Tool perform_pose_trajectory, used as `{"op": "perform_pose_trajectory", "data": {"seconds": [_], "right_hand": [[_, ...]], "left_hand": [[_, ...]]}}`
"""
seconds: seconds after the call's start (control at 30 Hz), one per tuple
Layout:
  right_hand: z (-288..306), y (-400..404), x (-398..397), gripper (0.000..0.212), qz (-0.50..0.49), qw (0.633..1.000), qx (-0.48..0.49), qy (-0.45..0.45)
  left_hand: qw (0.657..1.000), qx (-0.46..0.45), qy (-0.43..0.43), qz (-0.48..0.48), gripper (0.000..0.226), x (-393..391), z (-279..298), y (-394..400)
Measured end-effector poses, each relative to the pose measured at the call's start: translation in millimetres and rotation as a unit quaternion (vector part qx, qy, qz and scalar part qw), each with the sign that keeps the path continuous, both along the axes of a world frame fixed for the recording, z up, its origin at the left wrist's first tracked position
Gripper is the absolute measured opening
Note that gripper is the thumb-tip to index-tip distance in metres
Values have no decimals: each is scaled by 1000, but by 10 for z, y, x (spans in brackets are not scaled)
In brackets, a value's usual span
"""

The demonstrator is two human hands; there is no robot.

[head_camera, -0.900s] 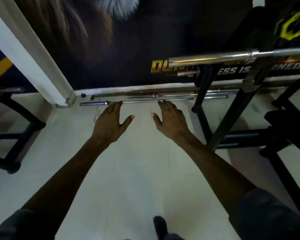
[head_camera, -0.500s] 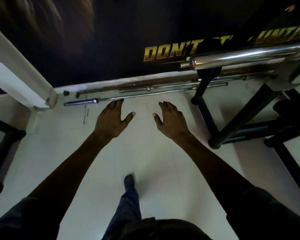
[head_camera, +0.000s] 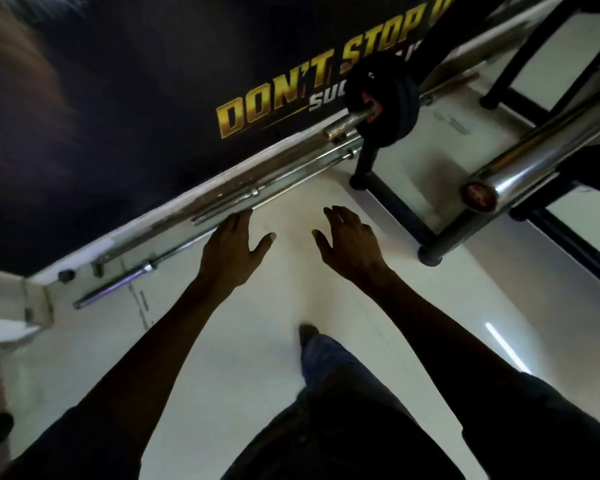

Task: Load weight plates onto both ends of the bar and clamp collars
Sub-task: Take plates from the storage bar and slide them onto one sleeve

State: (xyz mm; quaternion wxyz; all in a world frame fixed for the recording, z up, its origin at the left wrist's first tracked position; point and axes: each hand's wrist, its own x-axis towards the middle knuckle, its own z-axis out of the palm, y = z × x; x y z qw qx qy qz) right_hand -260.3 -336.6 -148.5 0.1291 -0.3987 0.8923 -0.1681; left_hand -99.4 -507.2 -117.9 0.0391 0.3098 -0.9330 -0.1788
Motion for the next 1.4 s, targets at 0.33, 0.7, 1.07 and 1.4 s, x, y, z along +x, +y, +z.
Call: {"op": "perform_pose_trajectory", "data": {"seconds": [0.33, 0.7, 1.07, 1.4], "right_hand": [[-348, -991, -848, 63, -155, 986, 5, -61], [-301, -1665, -1919, 63, -330, 941, -35, -70], [-560, -2268, -3538, 48, -450, 873, -181, -56], [-1188, -2255, -4347, 83, -501, 847, -177, -6]], "left_hand": [[990, -6, -5, -139, 79, -1548, -384, -1296], [962, 63, 6, -266, 76, -3399, -625, -2202], [908, 133, 46, -396, 68, -5696, -936, -2802], [872, 155, 87, -456, 80, -6714, -1474, -2751]]}}
